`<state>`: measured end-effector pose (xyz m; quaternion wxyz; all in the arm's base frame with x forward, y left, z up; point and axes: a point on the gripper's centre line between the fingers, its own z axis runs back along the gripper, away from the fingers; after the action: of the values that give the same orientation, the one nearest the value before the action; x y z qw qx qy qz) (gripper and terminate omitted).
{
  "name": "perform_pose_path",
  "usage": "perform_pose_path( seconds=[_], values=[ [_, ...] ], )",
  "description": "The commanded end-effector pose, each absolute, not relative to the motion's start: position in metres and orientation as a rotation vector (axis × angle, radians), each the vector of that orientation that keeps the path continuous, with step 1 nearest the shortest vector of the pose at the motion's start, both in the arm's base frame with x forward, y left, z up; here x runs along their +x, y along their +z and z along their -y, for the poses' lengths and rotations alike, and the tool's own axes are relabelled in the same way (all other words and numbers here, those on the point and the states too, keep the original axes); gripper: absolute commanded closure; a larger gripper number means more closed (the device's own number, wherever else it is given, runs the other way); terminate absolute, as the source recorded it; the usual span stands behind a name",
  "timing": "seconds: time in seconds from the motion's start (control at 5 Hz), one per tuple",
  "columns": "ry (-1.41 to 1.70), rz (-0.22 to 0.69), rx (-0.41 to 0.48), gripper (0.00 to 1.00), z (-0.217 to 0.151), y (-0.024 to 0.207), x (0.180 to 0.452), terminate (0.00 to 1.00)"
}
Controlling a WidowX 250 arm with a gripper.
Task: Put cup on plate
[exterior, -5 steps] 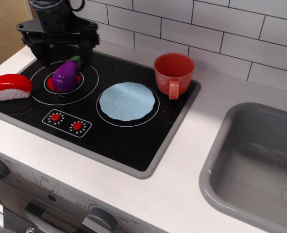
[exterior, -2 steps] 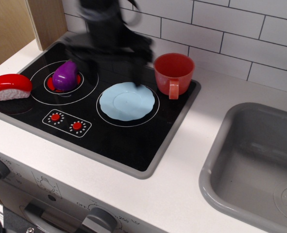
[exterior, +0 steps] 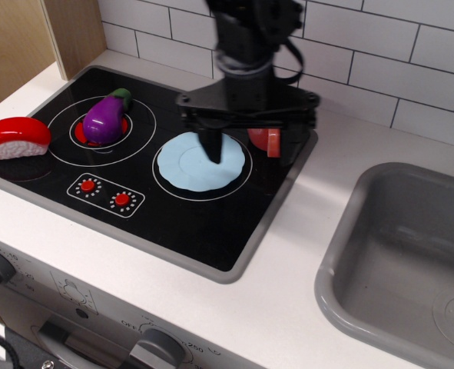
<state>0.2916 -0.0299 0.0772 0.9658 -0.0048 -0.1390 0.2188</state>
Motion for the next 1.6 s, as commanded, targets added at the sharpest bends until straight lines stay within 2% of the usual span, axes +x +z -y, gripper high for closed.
perform_pose_path(
  seconds=[0.0,0.4,0.6,0.8,1.0,1.2,1.4],
  values=[
    [0.525,0.338,0.011,0.0,0.039,0.091,0.318,0.0],
    [0.504,0.293,0.127,0.0,0.043,0.073,0.328,0.0],
    [0.506,0.284,0.13,1.0,0.042,0.071,0.328,0.0],
    [0.51,0.287,0.116,1.0,0.04,0.074,0.326,0.0],
    [0.512,0.339,0.116,1.0,0.034,0.083,0.317,0.0],
    [0.505,0.362,0.077,1.0,0.022,0.098,0.303,0.0],
    [0.506,0.346,0.037,1.0,0.007,0.108,0.288,0.0]
  ],
)
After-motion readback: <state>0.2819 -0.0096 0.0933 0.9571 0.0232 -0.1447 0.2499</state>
